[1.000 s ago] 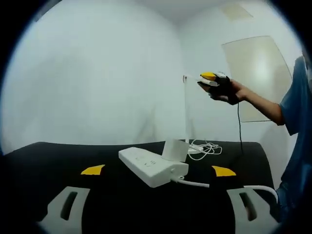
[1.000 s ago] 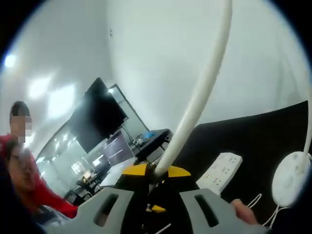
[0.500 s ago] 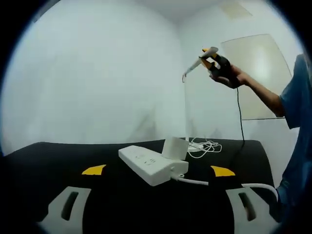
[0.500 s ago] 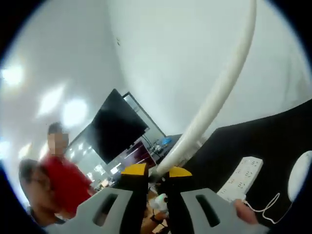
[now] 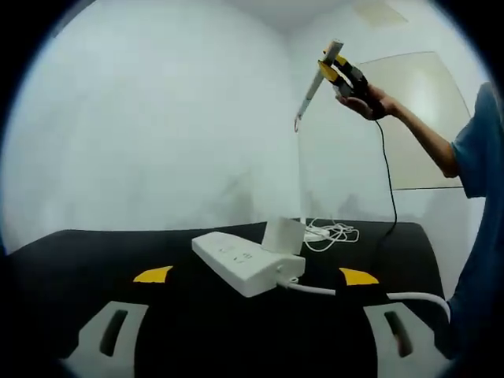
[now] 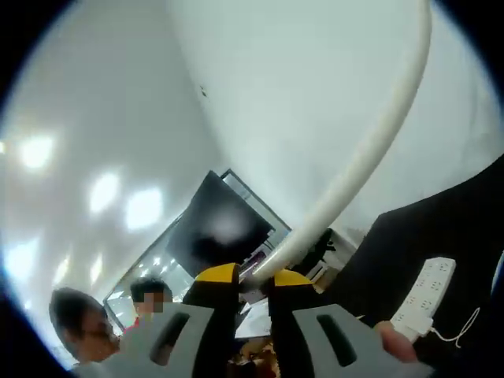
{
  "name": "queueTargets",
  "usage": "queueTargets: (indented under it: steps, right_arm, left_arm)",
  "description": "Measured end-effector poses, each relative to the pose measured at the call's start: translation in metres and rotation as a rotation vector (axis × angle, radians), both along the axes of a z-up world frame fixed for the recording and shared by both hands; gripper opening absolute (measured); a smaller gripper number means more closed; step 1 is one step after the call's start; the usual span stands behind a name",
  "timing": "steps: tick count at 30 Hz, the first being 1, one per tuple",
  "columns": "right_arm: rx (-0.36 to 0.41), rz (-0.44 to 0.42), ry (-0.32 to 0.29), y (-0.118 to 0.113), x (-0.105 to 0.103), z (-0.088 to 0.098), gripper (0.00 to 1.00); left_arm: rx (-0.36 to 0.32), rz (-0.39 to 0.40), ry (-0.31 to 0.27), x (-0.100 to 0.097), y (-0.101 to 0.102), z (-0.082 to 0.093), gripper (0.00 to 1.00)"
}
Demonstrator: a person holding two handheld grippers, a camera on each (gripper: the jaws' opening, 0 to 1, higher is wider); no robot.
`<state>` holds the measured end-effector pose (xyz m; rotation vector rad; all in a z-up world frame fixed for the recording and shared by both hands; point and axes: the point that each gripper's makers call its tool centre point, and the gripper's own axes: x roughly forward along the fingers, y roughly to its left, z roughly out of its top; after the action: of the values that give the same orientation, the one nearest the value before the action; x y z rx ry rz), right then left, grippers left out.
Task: Insert the desk lamp plug into the socket, turn on the power strip switch, turn on the lamp switch, then turn off the lamp switch, turn off the power strip switch, and remove the plug from the socket.
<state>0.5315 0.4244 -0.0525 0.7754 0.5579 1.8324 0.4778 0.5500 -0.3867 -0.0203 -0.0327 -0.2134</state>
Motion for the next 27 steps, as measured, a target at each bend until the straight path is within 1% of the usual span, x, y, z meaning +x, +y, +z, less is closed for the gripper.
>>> queueTargets:
  steps: [6, 7, 14, 19, 20, 22, 24, 27]
  right_arm:
    - [0.074, 0.026, 0.055, -0.004, -0.001, 0.035, 0.16]
    - [0.095, 0.035, 0.068, -0.005, -0.001, 0.043, 0.16]
    - [0.17, 0.061, 0.139, -0.006, 0.003, 0.074, 0.17]
    - [0.21, 0.071, 0.169, -0.007, 0.005, 0.089, 0.17]
    - [0.235, 0.072, 0.181, -0.009, 0.005, 0.095, 0.17]
    - [0.255, 0.075, 0.19, -0.011, 0.005, 0.101, 0.17]
    - [0.271, 0.079, 0.2, -0.012, 0.005, 0.104, 0.17]
    - [0.281, 0.085, 0.203, -0.012, 0.003, 0.104, 0.17]
  left_arm:
    - [0.006, 0.002, 0.014, 0.003, 0.005, -0.001, 0.78]
    - [0.006, 0.001, 0.016, 0.003, 0.005, -0.001, 0.78]
    - [0.01, 0.004, 0.024, 0.005, 0.007, -0.003, 0.78]
    - [0.012, 0.008, 0.03, 0.006, 0.012, -0.004, 0.78]
    - [0.013, 0.008, 0.029, 0.007, 0.012, -0.004, 0.78]
    - [0.012, 0.008, 0.03, 0.007, 0.013, -0.004, 0.78]
    - [0.012, 0.008, 0.029, 0.007, 0.015, -0.004, 0.78]
    - [0.015, 0.009, 0.032, 0.007, 0.017, -0.006, 0.78]
